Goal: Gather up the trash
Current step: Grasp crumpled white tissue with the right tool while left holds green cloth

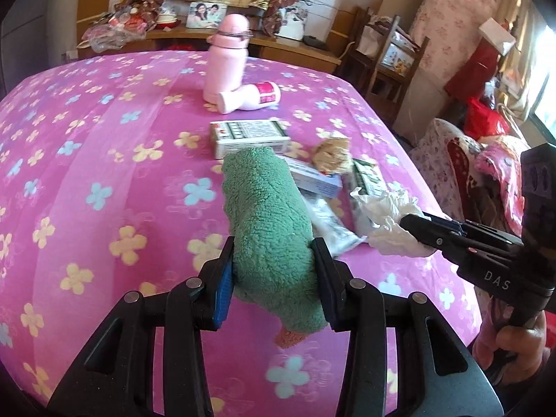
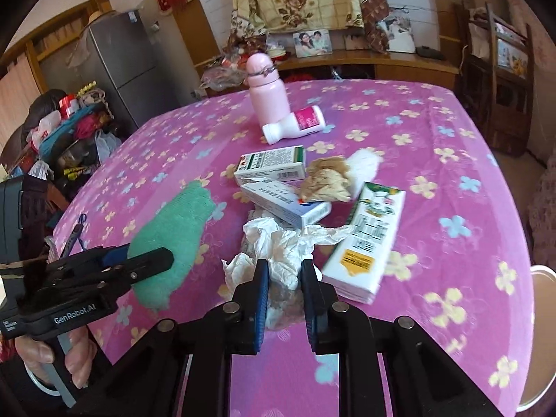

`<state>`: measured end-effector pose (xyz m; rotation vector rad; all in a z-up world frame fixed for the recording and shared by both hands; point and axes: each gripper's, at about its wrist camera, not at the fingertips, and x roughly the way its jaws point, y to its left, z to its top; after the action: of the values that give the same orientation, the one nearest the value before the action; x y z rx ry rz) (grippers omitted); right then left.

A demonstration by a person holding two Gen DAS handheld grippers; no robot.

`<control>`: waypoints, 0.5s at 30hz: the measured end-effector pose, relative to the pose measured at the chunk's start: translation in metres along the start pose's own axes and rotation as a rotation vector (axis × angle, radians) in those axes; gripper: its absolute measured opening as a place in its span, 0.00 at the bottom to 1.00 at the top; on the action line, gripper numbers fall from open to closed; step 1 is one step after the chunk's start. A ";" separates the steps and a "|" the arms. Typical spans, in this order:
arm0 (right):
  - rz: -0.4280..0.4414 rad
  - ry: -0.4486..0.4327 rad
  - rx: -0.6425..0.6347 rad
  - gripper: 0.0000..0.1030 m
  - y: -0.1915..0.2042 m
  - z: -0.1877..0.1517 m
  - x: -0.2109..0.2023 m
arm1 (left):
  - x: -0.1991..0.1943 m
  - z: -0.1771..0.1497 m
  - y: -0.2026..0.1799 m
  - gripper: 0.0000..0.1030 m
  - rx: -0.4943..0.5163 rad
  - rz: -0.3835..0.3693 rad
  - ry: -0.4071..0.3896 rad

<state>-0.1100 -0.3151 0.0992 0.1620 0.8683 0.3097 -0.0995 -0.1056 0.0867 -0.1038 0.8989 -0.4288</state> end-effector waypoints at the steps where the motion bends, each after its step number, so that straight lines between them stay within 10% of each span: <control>1: -0.002 -0.004 0.006 0.17 -0.003 -0.001 -0.004 | 0.000 0.000 -0.005 0.38 0.007 -0.006 0.000; 15: -0.100 -0.069 0.104 0.17 -0.067 -0.022 -0.071 | 0.016 0.004 -0.099 0.38 0.145 -0.077 0.011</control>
<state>-0.1562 -0.4016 0.1186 0.2244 0.8216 0.1650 -0.1188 -0.2029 0.1038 -0.0027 0.8733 -0.5651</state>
